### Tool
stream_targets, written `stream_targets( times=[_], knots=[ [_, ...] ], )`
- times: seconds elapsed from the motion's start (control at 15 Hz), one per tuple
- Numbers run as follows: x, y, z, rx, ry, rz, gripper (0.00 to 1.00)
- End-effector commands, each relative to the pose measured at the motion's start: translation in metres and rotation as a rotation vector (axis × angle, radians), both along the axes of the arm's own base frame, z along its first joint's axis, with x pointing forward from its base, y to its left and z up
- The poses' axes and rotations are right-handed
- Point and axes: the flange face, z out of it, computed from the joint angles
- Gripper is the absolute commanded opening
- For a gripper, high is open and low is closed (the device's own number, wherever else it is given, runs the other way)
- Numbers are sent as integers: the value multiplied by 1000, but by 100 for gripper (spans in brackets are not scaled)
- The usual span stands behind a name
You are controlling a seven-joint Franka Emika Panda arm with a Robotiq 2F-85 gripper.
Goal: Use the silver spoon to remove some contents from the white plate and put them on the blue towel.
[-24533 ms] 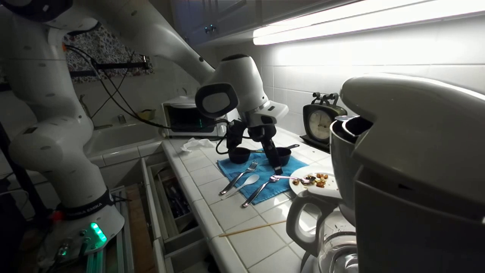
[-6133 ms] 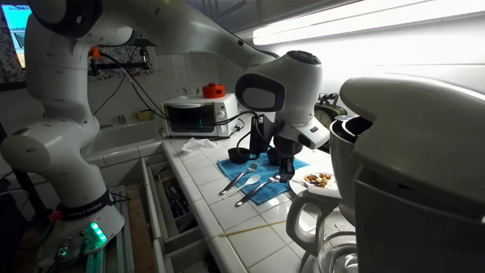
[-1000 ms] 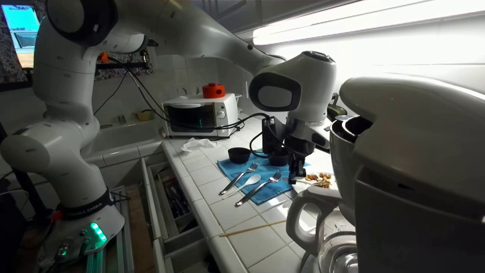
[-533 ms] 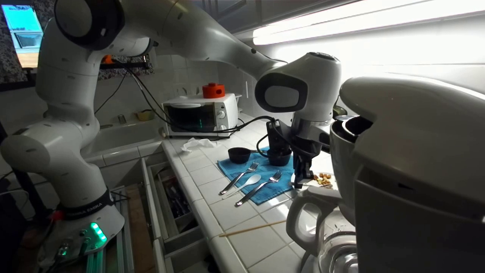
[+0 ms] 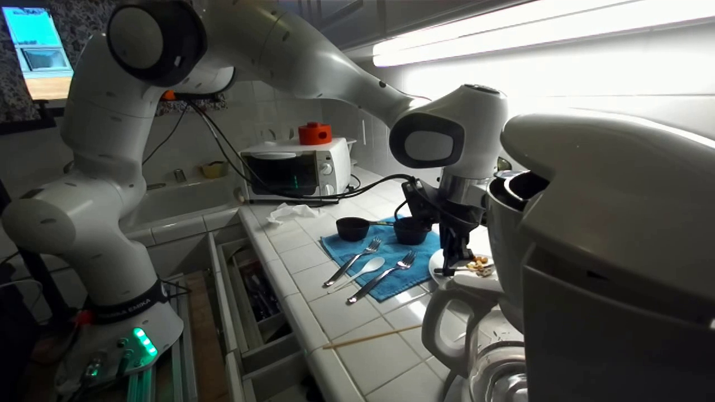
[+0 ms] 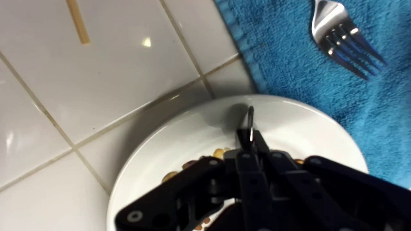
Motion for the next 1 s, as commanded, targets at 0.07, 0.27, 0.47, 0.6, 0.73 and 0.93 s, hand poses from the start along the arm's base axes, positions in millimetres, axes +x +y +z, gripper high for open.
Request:
stream_targets(
  times=[0.07,0.27,0.47,0.6,0.73,0.93],
  knots=[
    [20,4,5,-25,8,57,5],
    [28,13,7,-18,11,90,5],
    [31,20,8,-10,22,124,5],
    [31,25,9,4,38,151,5],
    [30,28,10,15,50,170,5],
    [28,31,11,32,65,201,5]
  ],
)
